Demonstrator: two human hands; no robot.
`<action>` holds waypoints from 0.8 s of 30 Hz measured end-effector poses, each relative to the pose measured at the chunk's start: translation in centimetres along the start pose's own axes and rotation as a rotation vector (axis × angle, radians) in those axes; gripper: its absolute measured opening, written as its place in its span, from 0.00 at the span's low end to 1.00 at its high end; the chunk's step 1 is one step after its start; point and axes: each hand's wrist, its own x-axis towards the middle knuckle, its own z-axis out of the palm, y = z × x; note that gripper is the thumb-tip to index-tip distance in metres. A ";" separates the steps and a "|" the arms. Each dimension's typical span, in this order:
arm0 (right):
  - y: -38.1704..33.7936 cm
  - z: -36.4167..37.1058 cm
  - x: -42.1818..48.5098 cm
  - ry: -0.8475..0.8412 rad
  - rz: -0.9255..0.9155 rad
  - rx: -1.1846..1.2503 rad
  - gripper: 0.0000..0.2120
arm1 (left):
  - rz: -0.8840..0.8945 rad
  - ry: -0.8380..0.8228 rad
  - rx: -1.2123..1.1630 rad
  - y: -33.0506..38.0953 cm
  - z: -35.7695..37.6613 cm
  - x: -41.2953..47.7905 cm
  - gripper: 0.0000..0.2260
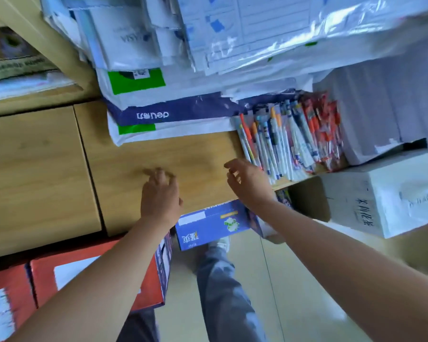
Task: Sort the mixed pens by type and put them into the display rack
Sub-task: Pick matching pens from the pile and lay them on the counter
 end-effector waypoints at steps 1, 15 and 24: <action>1.1 -1.2 0.3 0.051 0.058 -0.016 0.11 | -0.013 -0.003 -0.008 0.8 -0.7 0.3 0.22; 7.8 -6.2 4.3 0.051 0.205 -0.254 0.11 | 0.087 0.017 -0.578 13.9 -6.0 7.6 0.13; 8.3 -5.4 5.0 0.079 0.130 -0.213 0.08 | -0.012 0.070 -0.625 14.5 -5.3 9.2 0.06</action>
